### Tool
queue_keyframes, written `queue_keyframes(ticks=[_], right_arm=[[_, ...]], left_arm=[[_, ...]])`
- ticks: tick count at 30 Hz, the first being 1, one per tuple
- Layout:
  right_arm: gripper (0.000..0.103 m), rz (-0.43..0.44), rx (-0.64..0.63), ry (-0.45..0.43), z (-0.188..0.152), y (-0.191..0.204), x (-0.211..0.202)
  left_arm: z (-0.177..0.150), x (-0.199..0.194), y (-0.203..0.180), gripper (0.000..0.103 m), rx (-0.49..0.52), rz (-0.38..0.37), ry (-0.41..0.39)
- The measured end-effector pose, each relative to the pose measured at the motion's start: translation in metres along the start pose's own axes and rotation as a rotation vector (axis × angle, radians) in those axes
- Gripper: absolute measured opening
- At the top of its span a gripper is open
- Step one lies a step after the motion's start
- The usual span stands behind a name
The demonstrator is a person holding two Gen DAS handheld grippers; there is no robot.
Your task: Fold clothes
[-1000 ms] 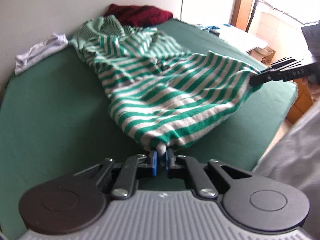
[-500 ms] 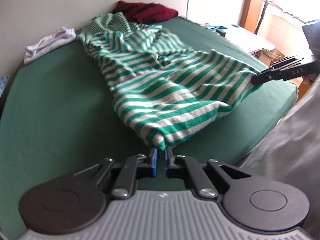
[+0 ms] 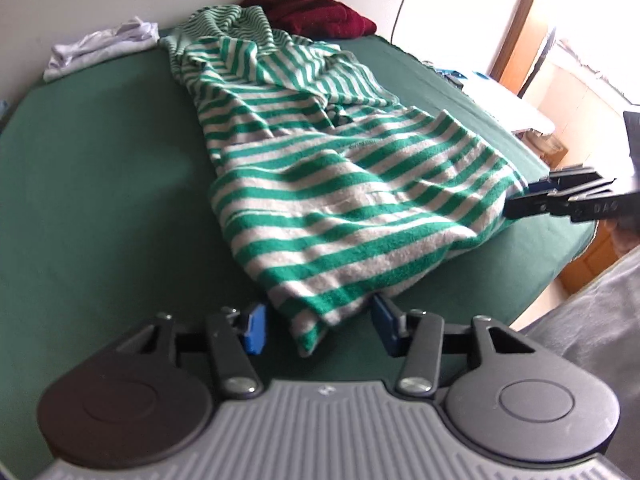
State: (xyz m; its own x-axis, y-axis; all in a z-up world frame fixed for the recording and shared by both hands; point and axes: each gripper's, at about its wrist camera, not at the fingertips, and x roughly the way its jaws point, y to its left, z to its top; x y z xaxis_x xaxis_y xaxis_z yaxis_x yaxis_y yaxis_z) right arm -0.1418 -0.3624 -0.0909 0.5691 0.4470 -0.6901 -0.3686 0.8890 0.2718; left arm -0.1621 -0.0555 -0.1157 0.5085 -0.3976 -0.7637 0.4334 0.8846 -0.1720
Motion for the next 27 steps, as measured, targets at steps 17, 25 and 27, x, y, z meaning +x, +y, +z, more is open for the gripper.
queue_keyframes(ticks=[17,25,27], right_arm=[[0.011,0.161,0.075,0.129,0.024,-0.006,-0.042],[0.011,0.198,0.196,0.064,0.066,-0.026,-0.042],[0.011,0.201,0.218,0.030,0.084,-0.033,-0.035]], left_arm=[[0.019,-0.049,0.015,0.007,-0.063,-0.149,0.099],[0.088,-0.054,0.052,0.007,-0.147,-0.168,0.023],[0.109,-0.049,0.066,0.007,-0.157,-0.165,0.001]])
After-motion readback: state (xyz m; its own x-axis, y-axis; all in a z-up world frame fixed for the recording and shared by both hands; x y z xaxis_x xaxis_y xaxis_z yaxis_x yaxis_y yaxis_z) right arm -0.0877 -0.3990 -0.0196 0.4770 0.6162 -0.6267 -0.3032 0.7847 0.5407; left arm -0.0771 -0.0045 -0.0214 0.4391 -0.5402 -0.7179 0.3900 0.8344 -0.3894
